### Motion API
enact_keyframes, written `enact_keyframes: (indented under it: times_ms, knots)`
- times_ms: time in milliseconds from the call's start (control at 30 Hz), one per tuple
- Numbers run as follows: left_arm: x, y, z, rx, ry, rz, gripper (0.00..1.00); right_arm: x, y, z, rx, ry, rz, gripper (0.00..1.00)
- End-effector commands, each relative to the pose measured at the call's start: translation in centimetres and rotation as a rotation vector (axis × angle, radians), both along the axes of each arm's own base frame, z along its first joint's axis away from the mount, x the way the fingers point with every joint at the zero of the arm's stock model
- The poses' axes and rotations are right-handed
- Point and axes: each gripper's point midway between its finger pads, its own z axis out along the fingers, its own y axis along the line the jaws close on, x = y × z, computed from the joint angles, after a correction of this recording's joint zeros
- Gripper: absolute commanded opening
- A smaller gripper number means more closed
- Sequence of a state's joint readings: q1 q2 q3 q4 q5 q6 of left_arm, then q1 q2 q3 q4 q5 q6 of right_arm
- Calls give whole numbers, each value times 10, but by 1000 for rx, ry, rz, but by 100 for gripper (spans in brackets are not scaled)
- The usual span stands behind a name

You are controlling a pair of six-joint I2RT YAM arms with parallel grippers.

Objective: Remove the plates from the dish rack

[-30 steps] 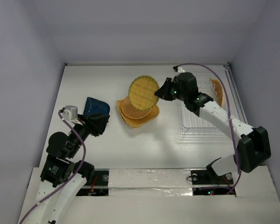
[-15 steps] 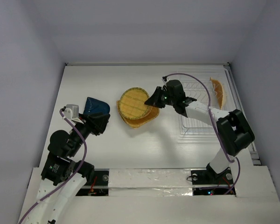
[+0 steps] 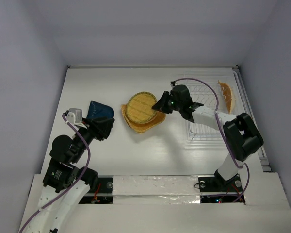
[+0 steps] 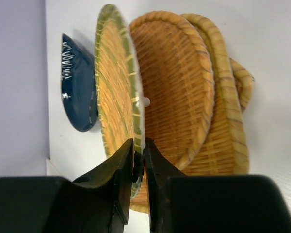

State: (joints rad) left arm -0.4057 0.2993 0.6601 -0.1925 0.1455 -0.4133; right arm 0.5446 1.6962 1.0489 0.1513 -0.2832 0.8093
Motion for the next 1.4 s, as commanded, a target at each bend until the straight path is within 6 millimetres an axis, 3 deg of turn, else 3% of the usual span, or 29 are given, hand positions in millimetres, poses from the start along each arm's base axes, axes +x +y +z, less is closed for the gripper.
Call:
enact_keyframes:
  times_ms: [0,133,300,400,600,633,667,700,733,800,900,1067,1133,1267,1367]
  knots:
    - [2,-2,4,-14,-15,-6,43,7,-5,9,-20,-56,-36,21]
    - [2,-2,4,-14,-15,-6,43,6,-8,4,-55,-47,-35,28]
    - [2,-2,5,-13,-19,-9,43,7,-23,7,-138,-71,-64,55]
    - [1,-3,5,-15,-20,-11,43,7,-35,21,-173,-115,-101,66]
    - [1,-3,5,-14,-22,-14,43,-3,-63,45,-223,-173,-179,64]
    - [1,-3,5,-14,-22,-14,43,-4,-72,46,-251,-177,-204,59]
    - [1,-4,5,-12,-21,-16,43,-4,-80,65,-256,-220,-239,27]
    - [1,-4,5,-14,-21,-17,43,1,-97,74,-295,-250,-318,7]
    - [0,-4,6,-13,-24,-20,43,-1,-109,79,-334,-258,-356,0]
    - [-1,-4,7,-17,-29,-21,43,5,-155,109,-434,-331,-524,0]
    - [-3,-3,10,-20,-41,-23,43,6,-230,121,-609,-322,-736,0]
    - [-8,-2,15,-29,-64,-30,43,-6,-334,107,-816,-210,-937,1]
    - [-9,-2,16,-32,-73,-32,43,-12,-358,96,-903,-150,-982,12]
    - [-15,-2,21,-40,-94,-43,44,-10,-375,86,-982,-74,-1033,51]
    - [-20,-4,24,-46,-105,-61,44,-9,-386,75,-1081,1,-1037,52]
